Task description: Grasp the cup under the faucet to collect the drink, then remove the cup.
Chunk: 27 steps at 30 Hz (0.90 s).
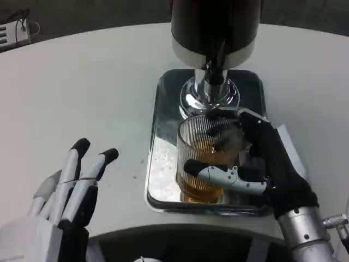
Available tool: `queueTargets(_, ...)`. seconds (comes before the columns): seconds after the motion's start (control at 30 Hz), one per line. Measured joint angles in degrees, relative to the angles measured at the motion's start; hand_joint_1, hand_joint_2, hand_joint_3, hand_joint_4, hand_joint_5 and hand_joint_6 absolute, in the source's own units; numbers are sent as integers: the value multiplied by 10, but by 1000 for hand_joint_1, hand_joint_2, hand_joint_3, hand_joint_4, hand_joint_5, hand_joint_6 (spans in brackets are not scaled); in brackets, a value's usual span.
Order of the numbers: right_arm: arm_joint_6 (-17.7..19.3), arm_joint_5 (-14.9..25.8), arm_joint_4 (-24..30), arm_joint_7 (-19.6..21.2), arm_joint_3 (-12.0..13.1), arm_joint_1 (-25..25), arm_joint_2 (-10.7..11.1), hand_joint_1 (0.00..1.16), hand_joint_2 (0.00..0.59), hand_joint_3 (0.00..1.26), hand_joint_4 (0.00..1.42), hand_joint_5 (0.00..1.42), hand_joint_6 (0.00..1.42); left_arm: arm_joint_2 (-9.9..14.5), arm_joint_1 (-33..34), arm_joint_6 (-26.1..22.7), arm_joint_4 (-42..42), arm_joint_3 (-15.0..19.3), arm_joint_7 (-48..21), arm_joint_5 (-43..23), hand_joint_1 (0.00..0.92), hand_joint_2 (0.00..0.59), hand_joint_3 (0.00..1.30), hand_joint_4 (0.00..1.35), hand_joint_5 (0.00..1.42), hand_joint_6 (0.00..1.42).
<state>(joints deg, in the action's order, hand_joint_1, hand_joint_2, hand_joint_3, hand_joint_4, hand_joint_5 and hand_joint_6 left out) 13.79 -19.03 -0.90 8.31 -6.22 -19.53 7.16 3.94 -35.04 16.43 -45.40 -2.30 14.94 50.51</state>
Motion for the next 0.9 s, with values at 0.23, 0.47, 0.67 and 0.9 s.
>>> queueTargets(0.23, 0, 0, 49, -7, -6, 37, 1, 1162, 79, 804, 948, 1170, 1424, 0, 0, 0, 0, -2, 0, 0, 0, 127, 116, 0, 227, 111)
queueTargets(0.47, 0, 6, 117, -23, -5, 98, 2, 1162, 79, 810, 948, 1172, 1424, 0, 1, 0, 0, -1, -1, 16, 0, 107, 76, 0, 203, 109)
queueTargets(0.67, 0, 27, 181, -42, 9, 147, 5, 1162, 79, 808, 948, 1173, 1424, 0, 8, -5, -1, -1, -7, 50, 0, 91, 1, 0, 175, 91)
queueTargets(0.9, 9, 37, 249, -67, 28, 187, 22, 1162, 79, 805, 948, 1173, 1424, -8, 8, -20, -22, -11, -29, 133, 0, 87, 0, 0, 174, 96)
